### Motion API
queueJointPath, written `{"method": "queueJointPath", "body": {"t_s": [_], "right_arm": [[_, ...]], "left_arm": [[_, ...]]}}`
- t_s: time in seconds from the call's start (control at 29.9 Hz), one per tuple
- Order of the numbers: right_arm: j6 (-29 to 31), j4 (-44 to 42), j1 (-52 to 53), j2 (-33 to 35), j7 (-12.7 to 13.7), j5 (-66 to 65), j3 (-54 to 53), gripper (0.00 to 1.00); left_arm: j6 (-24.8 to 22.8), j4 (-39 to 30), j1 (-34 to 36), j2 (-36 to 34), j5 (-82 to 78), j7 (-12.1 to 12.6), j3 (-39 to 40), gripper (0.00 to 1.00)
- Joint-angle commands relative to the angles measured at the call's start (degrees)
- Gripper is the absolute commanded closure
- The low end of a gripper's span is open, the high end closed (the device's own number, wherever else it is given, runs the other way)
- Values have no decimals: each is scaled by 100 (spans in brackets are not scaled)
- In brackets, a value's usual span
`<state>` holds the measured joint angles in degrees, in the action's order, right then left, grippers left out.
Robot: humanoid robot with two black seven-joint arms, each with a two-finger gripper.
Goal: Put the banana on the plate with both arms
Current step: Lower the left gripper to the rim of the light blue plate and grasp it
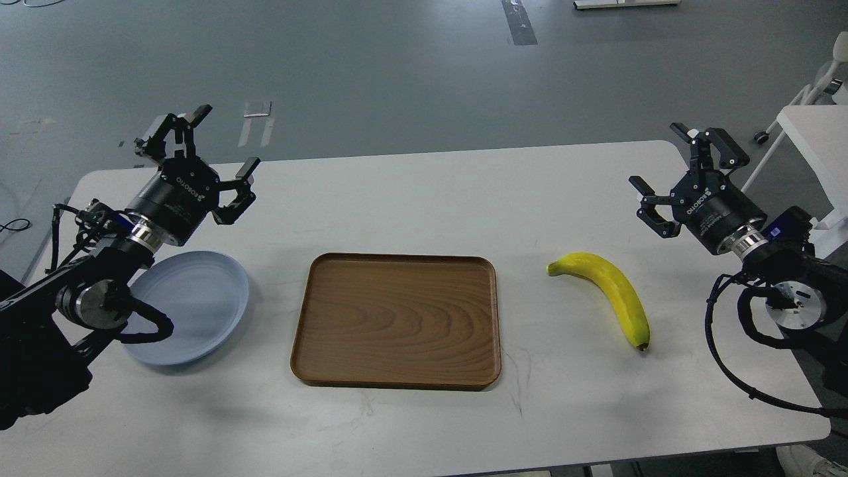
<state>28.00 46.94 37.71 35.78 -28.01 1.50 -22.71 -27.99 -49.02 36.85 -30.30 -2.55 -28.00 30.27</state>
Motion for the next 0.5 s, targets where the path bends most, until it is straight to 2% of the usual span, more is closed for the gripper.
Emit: {"method": "queueJointPath", "body": {"t_s": [0.0, 0.23, 0.37, 0.47], "right_arm": [[0, 0, 26, -1, 1, 0, 4, 0], [0, 0, 26, 8, 1, 0, 21, 0], [0, 0, 61, 8, 1, 0, 39, 0], [0, 8, 70, 34, 1, -9, 48, 0]], "left_arm": [[-1, -3, 6, -11, -9, 0, 5, 0], [-1, 173, 138, -55, -53, 0, -39, 0], [-1, 804, 366, -63, -61, 0, -13, 0], [-1, 806, 410, -255, -332, 0, -74, 0]]}}
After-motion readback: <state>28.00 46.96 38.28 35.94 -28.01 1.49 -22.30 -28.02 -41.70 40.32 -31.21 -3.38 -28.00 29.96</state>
